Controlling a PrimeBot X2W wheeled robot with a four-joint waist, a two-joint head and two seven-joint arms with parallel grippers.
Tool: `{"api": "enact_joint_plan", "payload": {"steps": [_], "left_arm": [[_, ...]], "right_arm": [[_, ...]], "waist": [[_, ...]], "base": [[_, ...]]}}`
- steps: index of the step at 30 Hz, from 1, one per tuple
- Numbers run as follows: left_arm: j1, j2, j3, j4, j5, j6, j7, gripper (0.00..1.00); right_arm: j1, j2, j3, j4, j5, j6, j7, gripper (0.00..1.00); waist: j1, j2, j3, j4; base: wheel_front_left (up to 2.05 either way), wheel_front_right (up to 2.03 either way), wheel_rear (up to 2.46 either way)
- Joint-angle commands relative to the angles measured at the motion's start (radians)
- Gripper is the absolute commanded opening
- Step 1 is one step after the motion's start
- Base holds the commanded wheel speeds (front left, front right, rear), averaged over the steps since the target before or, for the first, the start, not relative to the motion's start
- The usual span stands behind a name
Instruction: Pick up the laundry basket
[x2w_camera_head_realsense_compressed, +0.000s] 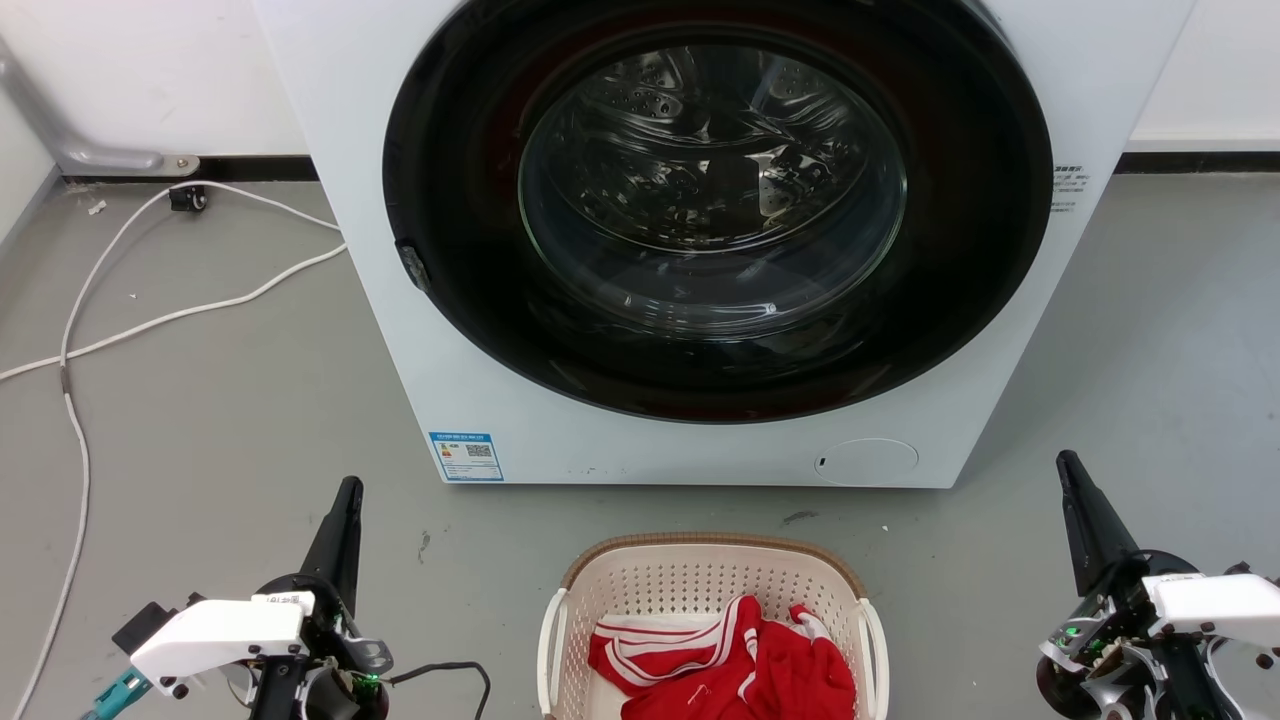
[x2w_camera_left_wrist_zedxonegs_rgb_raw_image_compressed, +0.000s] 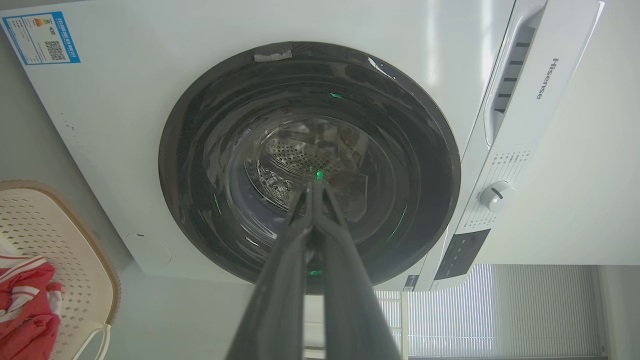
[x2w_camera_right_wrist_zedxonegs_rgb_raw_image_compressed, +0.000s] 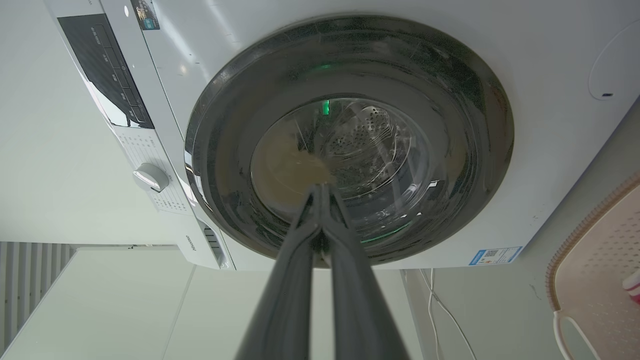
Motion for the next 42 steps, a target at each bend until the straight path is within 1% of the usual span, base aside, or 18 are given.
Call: {"api": "enact_joint_plan", "payload": {"steps": [1,29,30,34,42], "left_arm": [[-0.009,-0.001,0.002,0.001,0.006,-0.005,0.002,0.0],[-0.01,-0.004,0.008,0.001,0.009,-0.005,0.007,0.0],[0.002,-0.004,0.004,0.003,0.006,0.0,0.004,1.0],[0.031,-0.011,0.0,0.032,0.008,0.002,0.001,1.0],[0.047,-0.011,-0.018,0.001,0.04,0.001,-0.04,1.0]], "right_arm": [[-0.011,0.003,-0.001,0.001,-0.003,0.0,0.003,0.0],[-0.012,0.006,-0.005,0.001,-0.006,0.0,0.005,0.0],[0.001,0.002,-0.003,0.002,-0.003,0.0,0.004,1.0],[0.033,0.005,-0.001,0.031,-0.005,0.0,0.001,1.0],[0.057,0.006,0.009,-0.008,-0.041,0.0,-0.04,1.0]], "waist": [[0.0,-0.0001,0.0,0.0],[0.0,-0.0001,0.0,0.0],[0.0,-0.0001,0.0,0.0],[0.0,-0.0001,0.0,0.0],[0.0,-0.0001,0.001,-0.001]], "base": [[0.0,0.0,0.0],[0.0,0.0,0.0],[0.0,0.0,0.0],[0.0,0.0,0.0],[0.0,0.0,0.0]]}}
